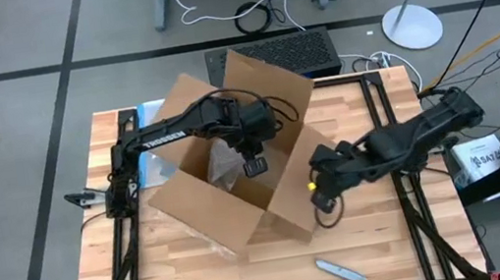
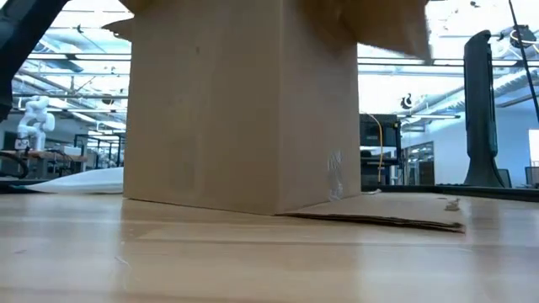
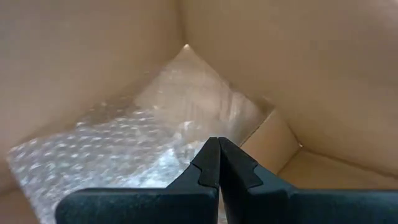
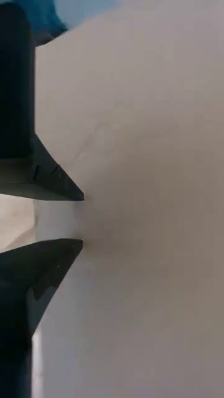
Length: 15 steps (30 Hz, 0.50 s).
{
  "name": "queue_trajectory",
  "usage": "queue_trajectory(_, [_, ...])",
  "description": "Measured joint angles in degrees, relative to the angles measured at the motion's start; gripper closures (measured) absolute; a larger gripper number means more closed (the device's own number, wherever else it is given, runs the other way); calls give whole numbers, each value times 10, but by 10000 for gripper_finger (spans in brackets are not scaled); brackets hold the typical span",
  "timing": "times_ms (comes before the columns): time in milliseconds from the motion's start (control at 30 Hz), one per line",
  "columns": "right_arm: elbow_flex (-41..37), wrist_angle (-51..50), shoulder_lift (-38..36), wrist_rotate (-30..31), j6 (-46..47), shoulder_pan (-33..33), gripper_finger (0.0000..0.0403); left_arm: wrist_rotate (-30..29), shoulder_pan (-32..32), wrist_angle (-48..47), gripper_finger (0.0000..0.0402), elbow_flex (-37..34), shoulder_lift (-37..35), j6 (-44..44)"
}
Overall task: Unpack boxes
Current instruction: Break down box until it is fully flat
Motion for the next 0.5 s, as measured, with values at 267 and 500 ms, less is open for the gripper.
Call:
queue_trajectory(267, [-117, 200, 0, 21, -14, -57, 303, 36, -26, 24, 398, -17, 21, -12])
queue_trajectory(500, [-140, 283, 0, 24, -26, -85, 303, 62, -57, 48, 398, -19, 36, -6])
